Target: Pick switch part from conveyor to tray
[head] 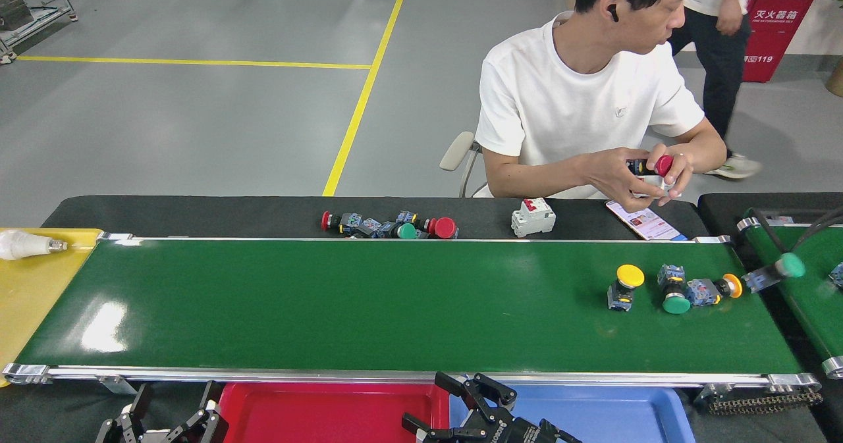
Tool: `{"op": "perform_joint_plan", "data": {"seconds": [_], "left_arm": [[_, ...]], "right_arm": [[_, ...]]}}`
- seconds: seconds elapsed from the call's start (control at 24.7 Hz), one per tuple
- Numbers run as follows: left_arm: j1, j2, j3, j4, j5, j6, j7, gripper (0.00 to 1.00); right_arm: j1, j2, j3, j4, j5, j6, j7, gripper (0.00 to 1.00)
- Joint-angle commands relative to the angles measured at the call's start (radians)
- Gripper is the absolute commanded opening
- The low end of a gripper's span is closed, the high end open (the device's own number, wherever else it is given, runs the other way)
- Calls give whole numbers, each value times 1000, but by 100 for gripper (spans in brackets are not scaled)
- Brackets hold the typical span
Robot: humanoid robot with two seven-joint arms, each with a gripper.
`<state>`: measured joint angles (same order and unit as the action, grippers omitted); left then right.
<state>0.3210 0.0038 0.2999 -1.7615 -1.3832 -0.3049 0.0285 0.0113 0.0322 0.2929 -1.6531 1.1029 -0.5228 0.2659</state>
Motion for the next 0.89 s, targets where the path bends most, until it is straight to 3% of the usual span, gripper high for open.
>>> {"op": "perform_joint_plan", "data": {"seconds": [0.0, 0.08, 0.16, 0.28, 0.4, 0.53, 0.69, 0.85], "left_arm": [[0, 1, 5, -13, 1, 3, 10, 100], [0, 1, 5, -13, 1, 3, 10, 100], [0, 1, 5, -13, 1, 3, 10, 100], [1, 1, 5, -13, 1, 3, 10, 100], [9, 1, 5, -13, 1, 3, 10, 100], [23, 2, 24, -13, 1, 3, 11, 100], [24, 7, 30, -13, 1, 3, 11, 100], [24, 7, 25, -13, 0, 1, 11, 100]], "right_arm": [[-28, 8, -47, -54, 2, 159, -2, 96], [-54, 9, -67, -65, 44, 314, -7, 93], [-59, 0, -67, -66, 150, 497, -25, 92], [-8, -14, -69, -82, 255, 653, -163, 97], [105, -83, -97, -117, 253, 662, -258, 99], [159, -124, -124, -117, 250, 652, -260, 99], [170, -130, -248, -117, 137, 528, -257, 99], [150, -123, -255, -94, 129, 503, -241, 98]]}}
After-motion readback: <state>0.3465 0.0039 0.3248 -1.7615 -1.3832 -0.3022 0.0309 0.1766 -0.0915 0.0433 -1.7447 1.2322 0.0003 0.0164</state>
